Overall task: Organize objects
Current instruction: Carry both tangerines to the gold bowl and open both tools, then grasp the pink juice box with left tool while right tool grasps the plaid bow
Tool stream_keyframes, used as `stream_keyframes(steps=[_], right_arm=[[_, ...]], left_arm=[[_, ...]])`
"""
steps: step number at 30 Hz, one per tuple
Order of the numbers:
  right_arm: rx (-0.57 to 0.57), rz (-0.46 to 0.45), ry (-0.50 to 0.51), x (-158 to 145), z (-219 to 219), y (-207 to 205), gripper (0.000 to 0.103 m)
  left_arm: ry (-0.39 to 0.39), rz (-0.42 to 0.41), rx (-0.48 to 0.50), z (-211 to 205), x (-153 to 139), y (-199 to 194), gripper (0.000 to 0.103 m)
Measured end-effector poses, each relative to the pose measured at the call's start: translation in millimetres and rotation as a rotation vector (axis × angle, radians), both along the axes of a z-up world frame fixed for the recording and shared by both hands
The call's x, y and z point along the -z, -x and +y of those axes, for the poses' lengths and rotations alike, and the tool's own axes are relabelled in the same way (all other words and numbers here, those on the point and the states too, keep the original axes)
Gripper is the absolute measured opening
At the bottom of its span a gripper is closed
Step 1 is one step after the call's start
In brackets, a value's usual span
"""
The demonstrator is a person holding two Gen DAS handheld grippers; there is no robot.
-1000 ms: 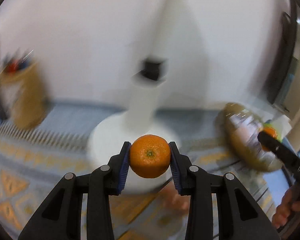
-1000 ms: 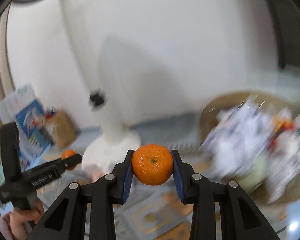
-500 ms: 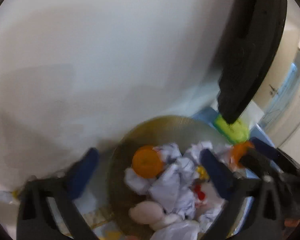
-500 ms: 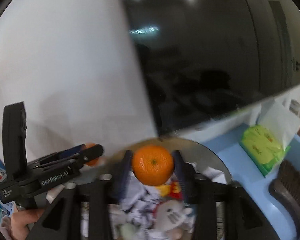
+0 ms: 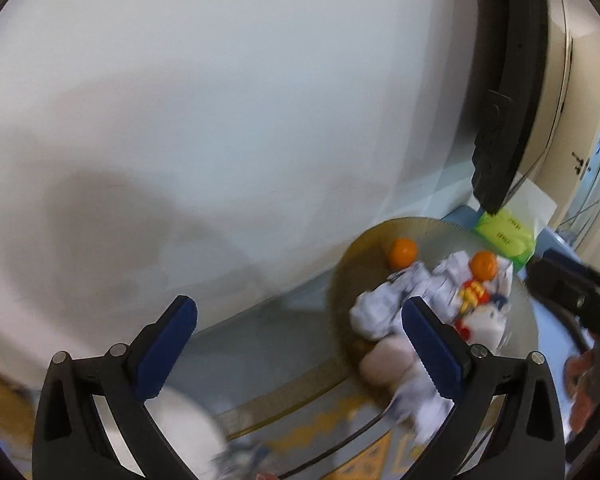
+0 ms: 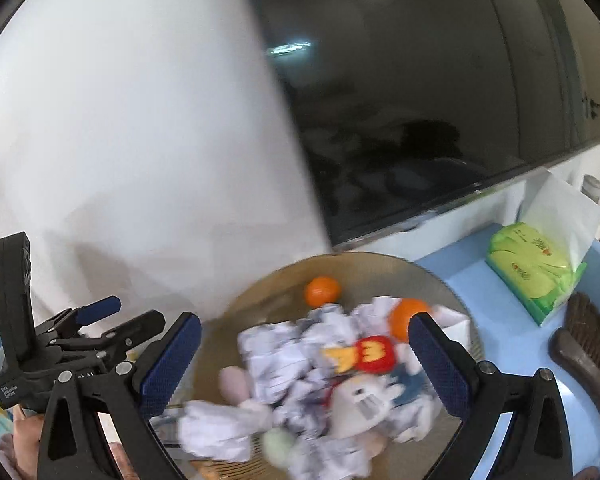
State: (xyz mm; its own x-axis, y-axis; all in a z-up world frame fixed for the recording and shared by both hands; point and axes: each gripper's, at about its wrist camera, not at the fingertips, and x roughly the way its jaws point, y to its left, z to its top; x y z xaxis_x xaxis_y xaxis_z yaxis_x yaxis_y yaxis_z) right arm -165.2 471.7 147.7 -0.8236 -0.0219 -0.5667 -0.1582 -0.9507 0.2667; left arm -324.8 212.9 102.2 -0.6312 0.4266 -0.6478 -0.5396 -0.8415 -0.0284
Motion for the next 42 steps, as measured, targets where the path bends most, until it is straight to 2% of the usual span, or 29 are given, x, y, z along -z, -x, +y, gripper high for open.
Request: stream_keyframes(steps=[5, 10, 12, 16, 19, 24, 28, 32, 36, 42], right_arm=[[-0.075, 0.019, 0.017, -7, -42, -16, 0.103], [-0.146, -0.004, 0.047, 16, -91, -40, 0.103], [-0.169, -0.028, 0.052, 34, -110, -49, 0.103], [-0.197, -0.091, 0.094, 69, -136, -55, 0.103], [-0.194, -0.13, 0.06, 86, -155, -56, 0.103], [-0.214, -0.179, -0.017, 112, -177, -47, 0.103], [-0.222, -0.21, -0.049, 128, -193, -34, 0.103], [-0.242, -0.237, -0.115, 143, -208, -16, 0.103], [-0.283, -0.267, -0.104, 154, -218, 6, 0.103], [-0.348, -0.298, -0.275, 163, -244, 33, 0.103]], left_arm=[[0.098, 0.046, -0.038, -54, 18, -24, 0.102], [0.195, 0.005, -0.059, -82, 67, -60, 0.102], [0.255, -0.036, -0.104, -93, 93, -64, 0.102], [0.283, -0.124, -0.211, -106, 136, -62, 0.102], [0.25, -0.172, -0.304, -140, 151, -73, 0.103], [0.12, -0.227, -0.367, -196, 149, -85, 0.103], [0.117, -0.225, -0.38, -228, 143, -93, 0.103], [0.103, -0.199, -0.346, -251, 136, -106, 0.103], [0.103, -0.2, -0.354, -267, 131, -116, 0.103], [0.105, -0.2, -0.347, -276, 130, -118, 0.103]])
